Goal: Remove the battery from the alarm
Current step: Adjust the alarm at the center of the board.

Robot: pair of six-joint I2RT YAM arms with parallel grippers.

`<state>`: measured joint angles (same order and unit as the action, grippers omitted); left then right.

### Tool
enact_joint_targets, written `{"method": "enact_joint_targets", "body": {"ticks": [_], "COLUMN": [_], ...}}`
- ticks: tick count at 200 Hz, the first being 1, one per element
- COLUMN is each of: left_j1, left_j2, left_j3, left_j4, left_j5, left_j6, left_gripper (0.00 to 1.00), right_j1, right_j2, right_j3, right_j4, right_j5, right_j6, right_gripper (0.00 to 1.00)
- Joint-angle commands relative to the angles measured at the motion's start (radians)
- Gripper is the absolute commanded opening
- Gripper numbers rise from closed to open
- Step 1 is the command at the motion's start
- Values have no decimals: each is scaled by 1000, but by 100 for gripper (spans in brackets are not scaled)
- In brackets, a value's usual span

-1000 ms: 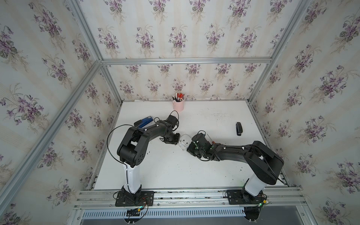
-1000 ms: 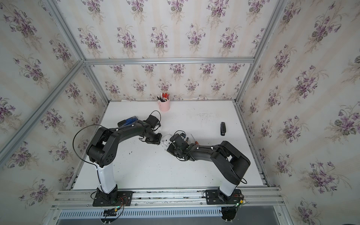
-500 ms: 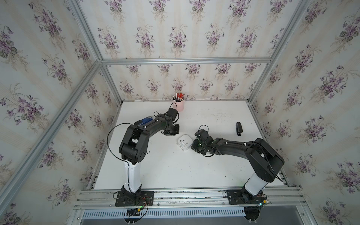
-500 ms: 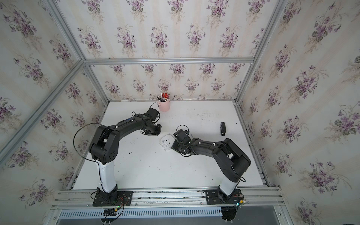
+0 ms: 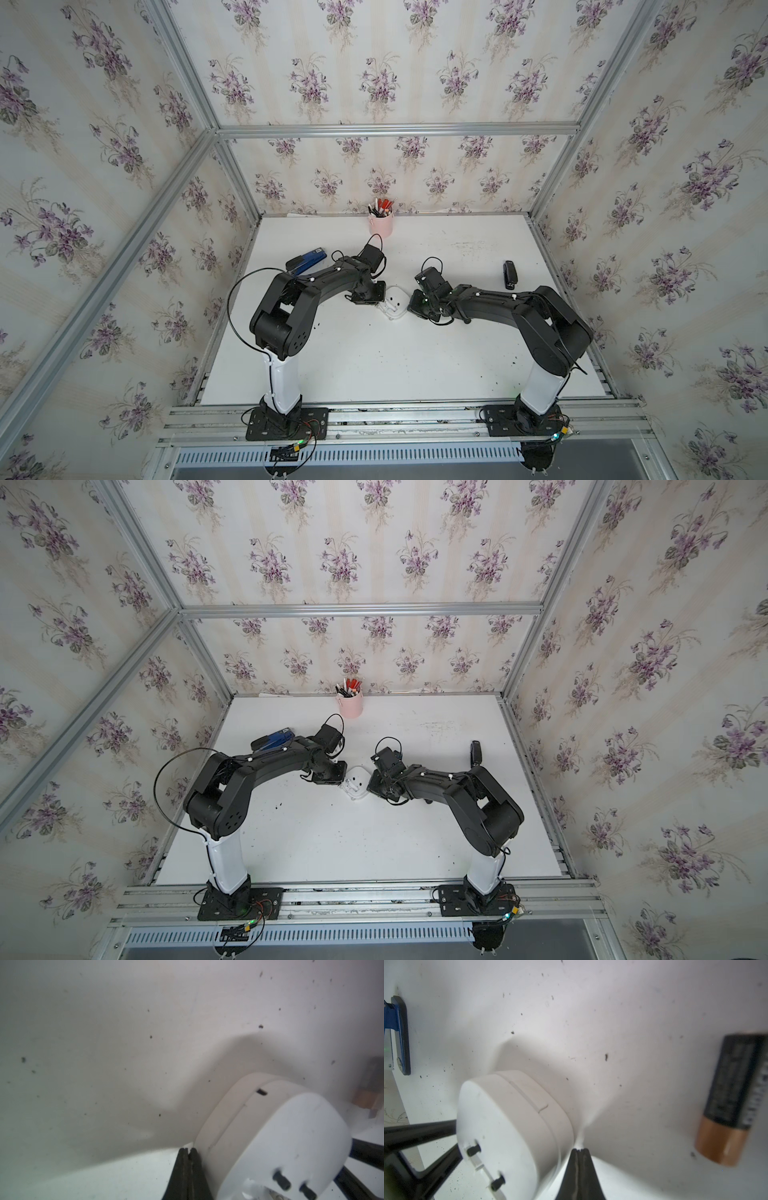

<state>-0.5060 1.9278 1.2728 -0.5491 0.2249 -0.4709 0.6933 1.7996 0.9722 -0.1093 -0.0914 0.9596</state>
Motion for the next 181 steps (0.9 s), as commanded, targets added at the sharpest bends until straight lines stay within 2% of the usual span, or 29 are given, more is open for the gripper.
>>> {"method": "enact_joint_targets", "body": {"ticks": [1, 77, 111, 137, 155, 181], "left_j1": [-12, -69, -60, -29, -9, -5], "left_j2": [-22, -65, -114, -173, -210, -260], "left_j3": [-20, -99, -151, -190, -202, -193], "left_j4": [33, 75, 40, 17, 3, -13], "left_j5": [12, 40, -21, -53, -56, -30], "left_j6": [-11, -33, -33, -20, -4, 8], "left_gripper": [4, 4, 5, 21, 43, 51], "right_j1": [-20, -57, -71, -82, -86, -101], "right_j2": [18, 134, 73, -15, -86, -188], "right_j3": [27, 170, 138, 132, 134, 118], "right_j4": [-21, -48, -69, -152, -259, -467], "right_j5": [0, -78, -50, -23, 2, 86], "right_j6": [-51, -135, -141, -186, -213, -227], "right_gripper": [0, 0, 0, 12, 23, 36]}}
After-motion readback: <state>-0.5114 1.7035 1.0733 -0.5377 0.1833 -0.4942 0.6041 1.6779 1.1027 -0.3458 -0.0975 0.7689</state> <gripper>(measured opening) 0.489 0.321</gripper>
